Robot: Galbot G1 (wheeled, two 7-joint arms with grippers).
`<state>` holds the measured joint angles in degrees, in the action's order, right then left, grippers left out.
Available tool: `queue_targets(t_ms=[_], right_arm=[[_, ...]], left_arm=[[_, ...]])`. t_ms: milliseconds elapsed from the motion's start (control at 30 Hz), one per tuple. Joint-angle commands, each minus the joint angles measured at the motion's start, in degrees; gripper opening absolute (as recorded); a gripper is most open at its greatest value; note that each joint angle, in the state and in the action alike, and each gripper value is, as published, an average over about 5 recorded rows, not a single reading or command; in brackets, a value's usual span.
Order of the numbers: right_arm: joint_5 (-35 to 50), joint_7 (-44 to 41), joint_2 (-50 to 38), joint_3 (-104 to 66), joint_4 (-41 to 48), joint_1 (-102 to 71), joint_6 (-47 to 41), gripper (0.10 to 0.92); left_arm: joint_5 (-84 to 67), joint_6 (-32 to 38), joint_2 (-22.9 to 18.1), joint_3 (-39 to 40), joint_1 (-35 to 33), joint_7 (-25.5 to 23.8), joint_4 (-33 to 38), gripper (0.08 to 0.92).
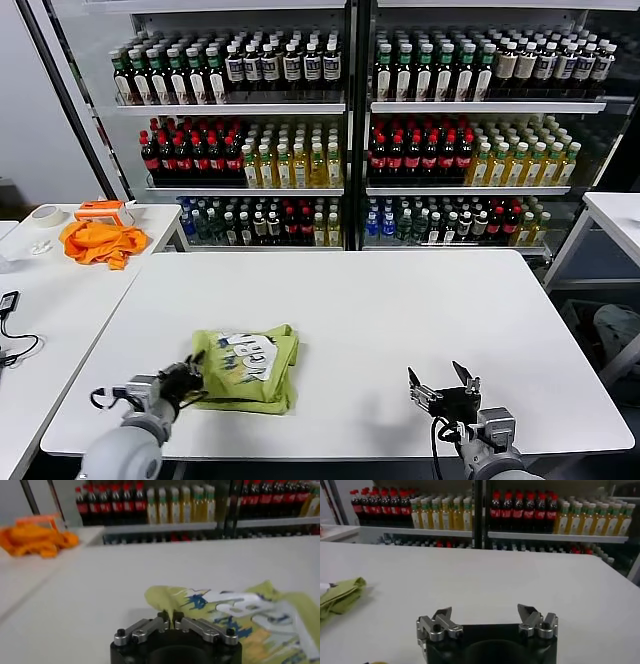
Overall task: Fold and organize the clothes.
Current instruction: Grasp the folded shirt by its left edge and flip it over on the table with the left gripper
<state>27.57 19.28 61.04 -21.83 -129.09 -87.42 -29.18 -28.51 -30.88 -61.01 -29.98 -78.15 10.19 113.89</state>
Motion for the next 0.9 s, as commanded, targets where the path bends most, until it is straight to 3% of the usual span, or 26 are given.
queue_targets(t_ms=[33, 133, 233, 367, 467, 533, 633, 900], right_arm=[[0.26, -0.12, -0.08, 0.59, 0.14, 0.76, -0.09, 0.823], [0.30, -0.15, -0.07, 0.83, -0.02, 0.92, -0.08, 0.823], [0.62, -0.28, -0.24, 0.09, -0.62, 0.14, -0.03, 0.823], [0.99, -0.59, -0.88, -2.33, -0.91, -1.52, 0.38, 0.823], [1.17, -0.88, -0.68, -3.26, -1.39, -2.57, 0.66, 0.823], [1.15, -1.02, -0.43, -3.08, -1.70, -2.89, 0.67, 0.823], [0.93, -1.21, -0.30, -2.42, -1.76, -2.70, 0.65, 0.823], [0.17, -1.53, 0.36, -1.85, -1.42, -2.76, 0.86, 0.823]], left_arm=[[3.10, -2.28, 14.40, -22.42, -5.24, -2.76, 8.56, 0.109], [1.87, -2.32, 17.75, -27.25, -7.67, -4.00, 8.03, 0.109], [-0.22, -2.36, 15.41, -22.88, -6.81, -3.51, 11.16, 0.109], [4.45, -2.29, 4.24, -1.78, -3.66, -3.31, 15.44, 0.109], [11.97, -2.06, -5.62, 14.51, -3.63, -4.70, 14.40, 0.109], [16.16, -1.87, -10.55, 20.07, -3.32, -5.64, 13.12, 0.109], [17.74, -1.74, -14.23, 22.28, -0.80, -6.08, 11.65, 0.109], [16.23, -1.83, -14.38, 19.79, 5.32, -5.49, 7.79, 0.109]])
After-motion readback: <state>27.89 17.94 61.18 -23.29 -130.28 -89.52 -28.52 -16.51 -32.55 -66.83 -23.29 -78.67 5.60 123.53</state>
